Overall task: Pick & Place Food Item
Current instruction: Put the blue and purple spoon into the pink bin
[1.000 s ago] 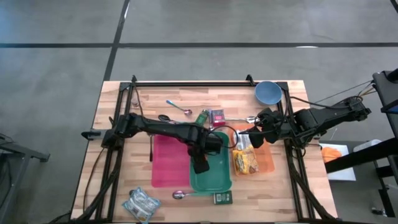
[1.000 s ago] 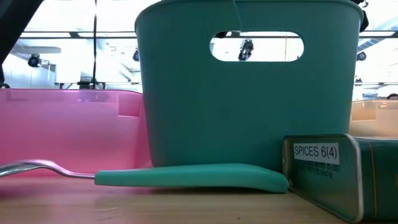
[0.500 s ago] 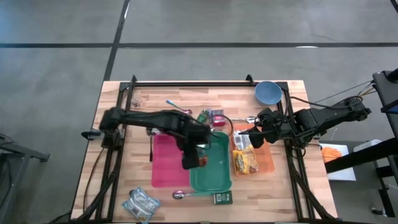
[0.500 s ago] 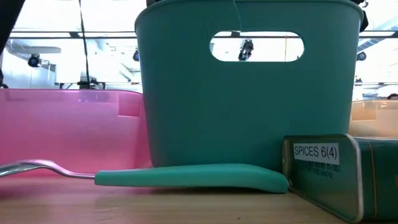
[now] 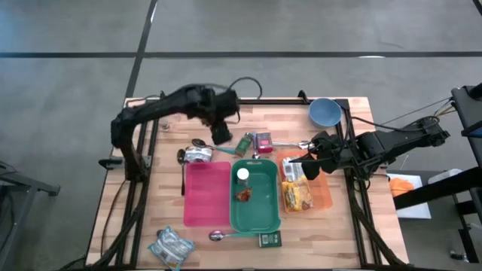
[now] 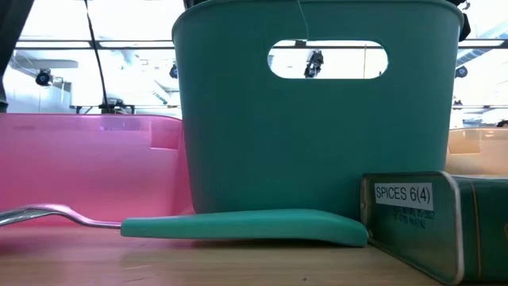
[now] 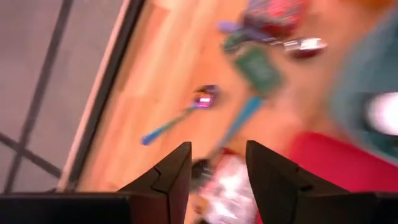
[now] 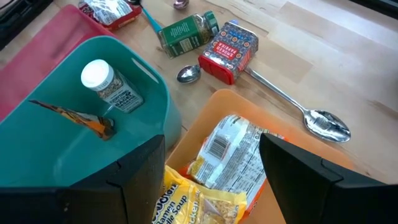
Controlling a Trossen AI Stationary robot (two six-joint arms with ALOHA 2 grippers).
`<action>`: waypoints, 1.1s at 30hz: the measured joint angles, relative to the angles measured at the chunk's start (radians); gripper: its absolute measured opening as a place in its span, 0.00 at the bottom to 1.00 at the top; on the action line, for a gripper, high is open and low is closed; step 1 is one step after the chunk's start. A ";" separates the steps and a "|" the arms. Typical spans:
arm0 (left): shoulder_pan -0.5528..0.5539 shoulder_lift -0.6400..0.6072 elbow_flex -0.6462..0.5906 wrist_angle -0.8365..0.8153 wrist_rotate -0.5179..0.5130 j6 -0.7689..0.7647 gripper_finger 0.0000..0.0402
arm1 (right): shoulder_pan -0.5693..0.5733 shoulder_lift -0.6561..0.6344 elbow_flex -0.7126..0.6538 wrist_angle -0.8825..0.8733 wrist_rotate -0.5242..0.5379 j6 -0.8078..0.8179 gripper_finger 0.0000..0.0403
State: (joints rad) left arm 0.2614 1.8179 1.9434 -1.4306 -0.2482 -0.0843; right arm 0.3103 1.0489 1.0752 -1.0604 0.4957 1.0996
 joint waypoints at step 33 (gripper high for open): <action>0.263 0.178 -0.547 0.520 0.190 0.489 0.38 | 0.133 0.000 0.000 0.023 -0.002 0.199 0.64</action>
State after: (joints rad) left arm 0.5245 1.9957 1.3964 -0.9104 -0.0584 0.4046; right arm 0.4431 1.0489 1.0752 -1.0378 0.4936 1.2987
